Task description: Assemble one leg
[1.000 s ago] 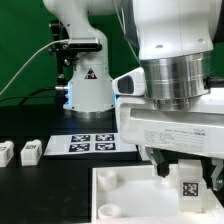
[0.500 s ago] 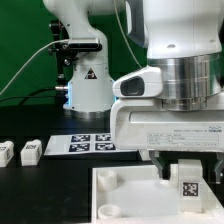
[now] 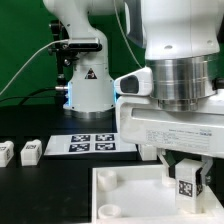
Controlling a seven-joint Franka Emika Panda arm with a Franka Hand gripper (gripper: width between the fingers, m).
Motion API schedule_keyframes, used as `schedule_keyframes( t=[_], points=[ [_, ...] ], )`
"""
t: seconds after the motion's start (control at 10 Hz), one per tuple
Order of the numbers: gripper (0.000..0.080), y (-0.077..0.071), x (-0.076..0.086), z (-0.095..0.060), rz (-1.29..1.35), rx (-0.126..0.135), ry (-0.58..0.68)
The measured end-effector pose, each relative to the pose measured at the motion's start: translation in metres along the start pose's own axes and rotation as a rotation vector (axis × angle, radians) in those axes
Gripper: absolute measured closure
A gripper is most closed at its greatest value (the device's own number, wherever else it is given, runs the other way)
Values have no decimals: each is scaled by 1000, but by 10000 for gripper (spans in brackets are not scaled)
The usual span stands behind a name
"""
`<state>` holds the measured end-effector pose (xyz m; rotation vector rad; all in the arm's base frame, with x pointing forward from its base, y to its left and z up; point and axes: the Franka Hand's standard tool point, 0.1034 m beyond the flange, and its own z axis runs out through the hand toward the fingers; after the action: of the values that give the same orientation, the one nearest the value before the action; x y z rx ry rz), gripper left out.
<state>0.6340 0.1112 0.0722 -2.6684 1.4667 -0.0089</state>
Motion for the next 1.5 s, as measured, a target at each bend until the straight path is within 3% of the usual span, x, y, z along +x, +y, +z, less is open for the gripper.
schedule_keyframes(
  t=[0.2, 0.6, 1.0, 1.1, 1.2, 1.3, 1.5],
  points=[
    [508, 1, 1, 0, 339, -13, -20],
    [506, 2, 0, 0, 1013, -16, -68],
    [506, 2, -1, 0, 984, -15, -76],
    [306, 2, -1, 1, 982, -16, -76],
    [306, 2, -3, 1, 903, -15, -76],
    [200, 1, -10, 4, 738, -8, -78],
    [153, 4, -16, 6, 424, -1, -81]
  ],
)
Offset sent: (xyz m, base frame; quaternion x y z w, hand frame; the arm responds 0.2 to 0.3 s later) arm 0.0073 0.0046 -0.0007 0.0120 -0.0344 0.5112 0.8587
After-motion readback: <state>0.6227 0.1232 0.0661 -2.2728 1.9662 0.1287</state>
